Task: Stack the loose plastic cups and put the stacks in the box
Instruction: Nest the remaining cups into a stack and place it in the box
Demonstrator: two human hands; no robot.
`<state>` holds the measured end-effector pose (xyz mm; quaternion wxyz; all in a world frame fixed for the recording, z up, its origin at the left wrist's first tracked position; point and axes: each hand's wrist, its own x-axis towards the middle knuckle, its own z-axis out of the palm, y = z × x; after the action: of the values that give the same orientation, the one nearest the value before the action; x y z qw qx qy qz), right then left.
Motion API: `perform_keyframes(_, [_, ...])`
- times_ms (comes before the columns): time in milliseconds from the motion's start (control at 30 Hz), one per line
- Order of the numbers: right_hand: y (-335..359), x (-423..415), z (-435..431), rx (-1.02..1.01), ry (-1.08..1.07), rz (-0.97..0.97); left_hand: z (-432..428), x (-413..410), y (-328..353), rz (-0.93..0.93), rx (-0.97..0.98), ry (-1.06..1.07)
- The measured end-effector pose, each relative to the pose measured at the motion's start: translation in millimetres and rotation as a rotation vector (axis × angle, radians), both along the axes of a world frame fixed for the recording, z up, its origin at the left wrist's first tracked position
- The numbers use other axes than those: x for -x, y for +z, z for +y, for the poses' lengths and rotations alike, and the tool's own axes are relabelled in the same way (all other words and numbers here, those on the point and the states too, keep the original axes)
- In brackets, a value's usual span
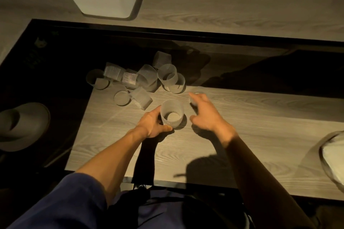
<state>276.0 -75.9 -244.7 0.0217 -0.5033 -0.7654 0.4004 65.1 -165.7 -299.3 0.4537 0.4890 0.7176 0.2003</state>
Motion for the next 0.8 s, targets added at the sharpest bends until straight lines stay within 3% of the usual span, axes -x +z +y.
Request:
perform_keyframes(100, [-16.6,1.4,7.0,-0.267,-0.241,-0.125,-1.6,-0.9,2.3,0.011,-0.002,-0.004])
perform_keyframes(200, [-30.1,3.3,17.6,-0.202,-0.324,-0.242,-2.5,-2.2,1.6,0.002,-0.009,0.003])
perform_keyframes(333, [-43.6,5.3,26.2,-0.161,-0.358,-0.233,-6.4,-0.3,-0.2,0.001,-0.008,0.012])
perform_keyframes(500, [-43.6,7.4,27.9,-0.270,-0.430,-0.113,-7.9,6.2,4.6,0.040,0.004,-0.017])
perform_keyframes(633, [-14.5,15.4,18.3,-0.310,-0.592,0.200,-5.0,12.6,9.4,0.087,0.025,-0.048])
perform_keyframes(800, [16.9,32.7,-14.4,-0.309,-0.328,0.495,-2.8,15.1,9.3,0.093,0.022,-0.050])
